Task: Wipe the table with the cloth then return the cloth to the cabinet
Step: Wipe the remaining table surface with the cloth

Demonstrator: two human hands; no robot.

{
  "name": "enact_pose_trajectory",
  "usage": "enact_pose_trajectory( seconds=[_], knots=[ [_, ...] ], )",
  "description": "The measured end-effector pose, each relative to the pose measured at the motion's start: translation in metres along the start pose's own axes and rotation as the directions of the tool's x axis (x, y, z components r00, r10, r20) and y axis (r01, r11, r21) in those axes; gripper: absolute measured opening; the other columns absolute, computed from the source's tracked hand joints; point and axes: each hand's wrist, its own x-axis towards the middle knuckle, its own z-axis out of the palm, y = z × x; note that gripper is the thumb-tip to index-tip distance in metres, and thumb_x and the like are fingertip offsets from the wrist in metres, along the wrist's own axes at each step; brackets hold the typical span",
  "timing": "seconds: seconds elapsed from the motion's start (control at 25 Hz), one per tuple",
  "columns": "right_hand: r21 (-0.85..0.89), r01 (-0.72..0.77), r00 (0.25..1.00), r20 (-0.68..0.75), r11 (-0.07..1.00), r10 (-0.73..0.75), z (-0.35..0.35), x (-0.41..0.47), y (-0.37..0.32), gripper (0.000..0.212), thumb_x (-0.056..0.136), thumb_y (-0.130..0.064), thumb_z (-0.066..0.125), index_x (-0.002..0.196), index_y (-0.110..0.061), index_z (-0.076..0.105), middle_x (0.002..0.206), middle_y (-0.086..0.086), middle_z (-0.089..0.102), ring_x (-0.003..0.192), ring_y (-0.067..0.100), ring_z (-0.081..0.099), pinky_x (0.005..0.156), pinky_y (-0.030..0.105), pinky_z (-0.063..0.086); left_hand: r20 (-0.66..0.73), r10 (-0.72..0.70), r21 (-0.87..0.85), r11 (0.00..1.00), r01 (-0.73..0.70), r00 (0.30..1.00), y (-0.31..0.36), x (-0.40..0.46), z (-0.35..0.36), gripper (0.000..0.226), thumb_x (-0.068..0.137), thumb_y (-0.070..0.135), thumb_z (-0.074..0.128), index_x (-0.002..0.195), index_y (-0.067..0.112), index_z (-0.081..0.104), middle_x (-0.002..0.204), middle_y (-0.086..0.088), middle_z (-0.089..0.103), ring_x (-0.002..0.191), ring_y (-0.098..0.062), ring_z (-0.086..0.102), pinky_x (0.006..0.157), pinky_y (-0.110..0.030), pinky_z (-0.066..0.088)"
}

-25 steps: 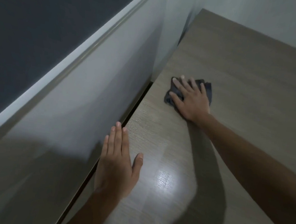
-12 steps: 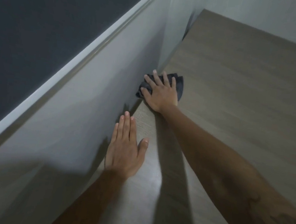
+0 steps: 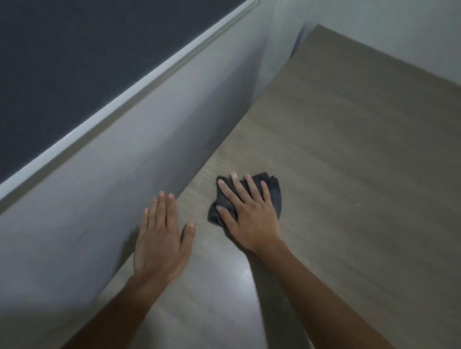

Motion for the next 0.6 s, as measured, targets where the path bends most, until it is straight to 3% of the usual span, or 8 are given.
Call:
enact_pose_trajectory(
  seconds=[0.16, 0.36, 0.6],
  knots=[
    [-0.025, -0.083, 0.996, -0.034, 0.996, 0.082, -0.004, -0.015, 0.026, 0.065, 0.101, -0.064, 0.020, 0.160, -0.037, 0.028, 0.168, -0.002, 0.027, 0.156, 0.026, 0.022, 0.127, 0.051, 0.010, -0.018, 0.024, 0.014, 1.000, -0.023, 1.000, -0.004, -0.008, 0.001, 0.083, 0.093, 0.057, 0.006, 0.157, 0.006, 0.000, 0.166, -0.014, 0.003, 0.154, -0.024, 0.002, 0.125, -0.039, 0.003],
    [-0.066, -0.269, 0.963, -0.049, 0.961, 0.266, -0.016, 0.071, 0.059, 0.064, 0.104, -0.063, 0.019, 0.163, -0.039, 0.013, 0.172, -0.002, 0.013, 0.158, 0.027, 0.009, 0.127, 0.052, 0.002, -0.054, 0.038, 0.014, 0.999, -0.037, 0.998, -0.006, -0.006, 0.007, 0.078, 0.098, 0.056, 0.006, 0.156, 0.005, -0.004, 0.165, -0.014, -0.002, 0.154, -0.023, 0.000, 0.125, -0.040, 0.005],
    [-0.078, -0.304, 0.952, -0.057, 0.950, 0.300, -0.012, 0.143, 0.030, 0.063, 0.106, -0.058, 0.017, 0.164, -0.035, 0.010, 0.172, 0.000, 0.007, 0.158, 0.033, 0.003, 0.126, 0.056, 0.000, -0.057, 0.030, 0.046, 0.999, -0.027, 0.998, -0.006, -0.005, 0.008, 0.077, 0.098, 0.056, -0.001, 0.154, 0.004, -0.008, 0.164, -0.015, -0.007, 0.153, -0.024, -0.003, 0.125, -0.041, 0.008]
  ],
)
